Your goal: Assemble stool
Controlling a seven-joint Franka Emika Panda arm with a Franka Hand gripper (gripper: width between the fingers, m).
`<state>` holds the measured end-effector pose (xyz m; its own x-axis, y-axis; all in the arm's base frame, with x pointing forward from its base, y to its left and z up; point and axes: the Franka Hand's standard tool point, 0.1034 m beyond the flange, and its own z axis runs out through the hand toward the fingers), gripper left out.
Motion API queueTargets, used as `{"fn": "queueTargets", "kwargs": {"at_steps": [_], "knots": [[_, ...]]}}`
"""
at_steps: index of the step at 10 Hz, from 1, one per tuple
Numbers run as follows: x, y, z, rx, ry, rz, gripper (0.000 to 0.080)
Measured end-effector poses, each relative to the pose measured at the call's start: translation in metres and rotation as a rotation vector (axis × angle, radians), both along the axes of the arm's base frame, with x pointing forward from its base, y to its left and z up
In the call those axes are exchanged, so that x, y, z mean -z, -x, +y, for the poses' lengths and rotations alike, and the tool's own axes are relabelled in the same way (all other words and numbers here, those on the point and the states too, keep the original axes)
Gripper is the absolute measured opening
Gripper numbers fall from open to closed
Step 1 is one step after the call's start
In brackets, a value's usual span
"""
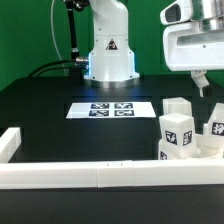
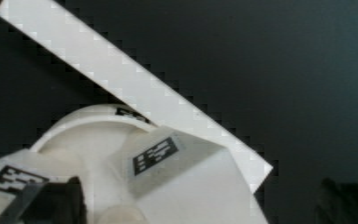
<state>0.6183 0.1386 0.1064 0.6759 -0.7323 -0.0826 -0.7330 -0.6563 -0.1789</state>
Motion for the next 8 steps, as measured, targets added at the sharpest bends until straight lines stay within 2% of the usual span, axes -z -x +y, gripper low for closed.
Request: {"fn": "queueTargets", "kwargs": {"at_steps": [1,3,4,6,8], "knots": [[0.001,0.000,-0.001,-0.132,0.021,-0.022,0.0649],[0.001,-0.005,-0.003,-0.523,0.122,-0.073,0.0649],[0.002,-0.008,-0.001,-0.679,0.153,-0.089,0.0649],[0.003,-0.008,0.012,-0.828,0.182,-0.120,0.0649],[0.004,-0.008,0.010,-0.953,0.192,-0.135,0.0649]]}}
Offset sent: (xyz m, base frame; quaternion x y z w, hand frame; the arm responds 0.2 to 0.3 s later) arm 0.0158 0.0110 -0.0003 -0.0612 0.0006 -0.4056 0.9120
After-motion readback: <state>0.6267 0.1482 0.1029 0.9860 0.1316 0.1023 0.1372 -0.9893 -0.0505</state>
